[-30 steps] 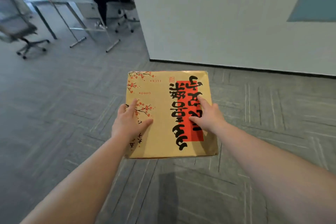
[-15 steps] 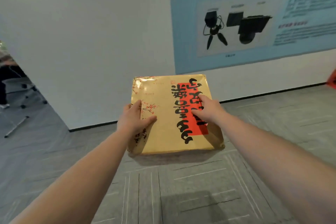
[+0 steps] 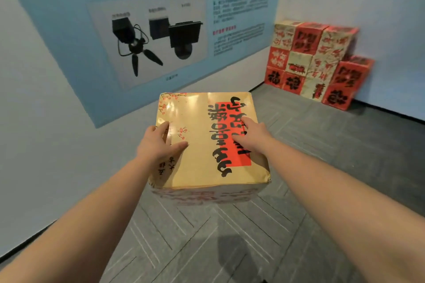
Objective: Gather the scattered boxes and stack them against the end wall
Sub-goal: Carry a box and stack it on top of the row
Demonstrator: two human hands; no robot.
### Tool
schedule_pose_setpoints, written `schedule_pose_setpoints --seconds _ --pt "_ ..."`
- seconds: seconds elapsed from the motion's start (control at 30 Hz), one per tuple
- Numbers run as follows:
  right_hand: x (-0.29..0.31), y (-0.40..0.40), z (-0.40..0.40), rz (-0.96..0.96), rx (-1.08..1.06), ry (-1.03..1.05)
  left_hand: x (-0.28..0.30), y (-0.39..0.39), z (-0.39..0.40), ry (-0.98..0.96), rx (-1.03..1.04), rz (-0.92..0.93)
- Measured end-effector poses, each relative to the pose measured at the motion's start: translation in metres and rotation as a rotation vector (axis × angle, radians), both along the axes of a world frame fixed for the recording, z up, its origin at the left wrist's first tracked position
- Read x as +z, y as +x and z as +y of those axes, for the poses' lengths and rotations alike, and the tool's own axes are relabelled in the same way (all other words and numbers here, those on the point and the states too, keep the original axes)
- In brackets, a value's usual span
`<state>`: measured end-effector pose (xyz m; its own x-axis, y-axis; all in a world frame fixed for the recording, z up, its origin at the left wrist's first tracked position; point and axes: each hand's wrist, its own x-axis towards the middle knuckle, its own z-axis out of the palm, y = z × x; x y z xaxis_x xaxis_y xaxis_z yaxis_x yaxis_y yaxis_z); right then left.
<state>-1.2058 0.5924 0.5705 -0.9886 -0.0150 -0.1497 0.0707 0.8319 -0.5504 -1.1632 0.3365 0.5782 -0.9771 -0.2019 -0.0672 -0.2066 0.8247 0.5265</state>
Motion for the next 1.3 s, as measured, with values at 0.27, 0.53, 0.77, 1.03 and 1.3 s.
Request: schedule_pose_setpoints --seconds 0.27,0.53,0.77,1.03,1.3 --pt "-0.023 -0.158 0.101 -0.021 -0.148 0.022 -0.018 -0.181 0.097 0.016 -0.141 -0.031" --pt "-0.025 -0.308 0.187 -0.039 -0.203 0.022 -0.016 -0.359 0.184 -0.017 -0.222 -0.052" --pt "-0.032 -0.434 0.269 -0.038 -0.303 0.022 -0.032 -0.523 0.265 -0.037 -0.358 -0.067" --pt "-0.032 -0.570 0.372 -0.068 -0.562 -0.009 -0.035 -0.725 0.393 -0.028 -0.612 -0.057" --pt "-0.036 -0.689 0.514 -0.116 -0.767 -0.019 -0.041 -0.886 0.560 -0.034 -0.787 -0.071"
